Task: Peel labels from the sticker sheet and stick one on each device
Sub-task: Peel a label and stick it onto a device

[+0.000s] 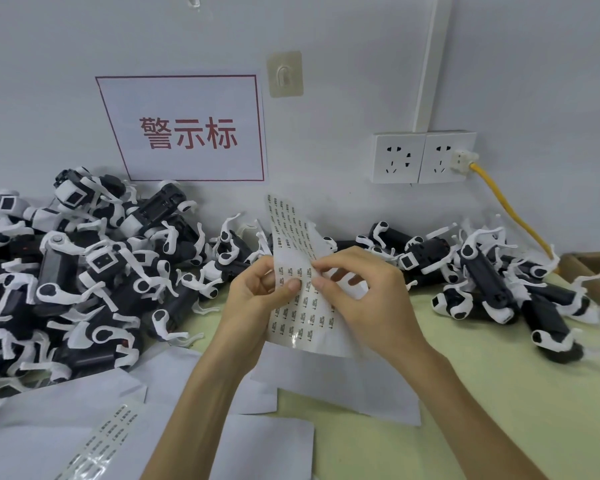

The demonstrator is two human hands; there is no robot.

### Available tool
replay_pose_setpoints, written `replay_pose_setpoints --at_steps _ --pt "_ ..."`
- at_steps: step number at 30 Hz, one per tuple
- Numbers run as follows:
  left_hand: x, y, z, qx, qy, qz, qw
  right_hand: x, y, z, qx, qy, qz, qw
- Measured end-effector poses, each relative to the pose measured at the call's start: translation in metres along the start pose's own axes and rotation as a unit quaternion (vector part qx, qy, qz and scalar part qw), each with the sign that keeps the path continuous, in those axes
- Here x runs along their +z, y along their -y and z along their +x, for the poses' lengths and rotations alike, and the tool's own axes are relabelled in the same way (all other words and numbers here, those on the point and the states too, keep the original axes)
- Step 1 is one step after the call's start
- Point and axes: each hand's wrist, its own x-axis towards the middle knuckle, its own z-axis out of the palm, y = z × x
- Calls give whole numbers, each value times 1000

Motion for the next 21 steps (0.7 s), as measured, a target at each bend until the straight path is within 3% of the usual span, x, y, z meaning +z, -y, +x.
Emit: replay_pose_setpoints --at_steps 16,21 --pt "6 6 -2 12 58 -44 997 5 3 -3 -53 -52 -43 996" --pt "9 7 -1 50 30 -13 998 4 1 -3 -76 -56 -56 994"
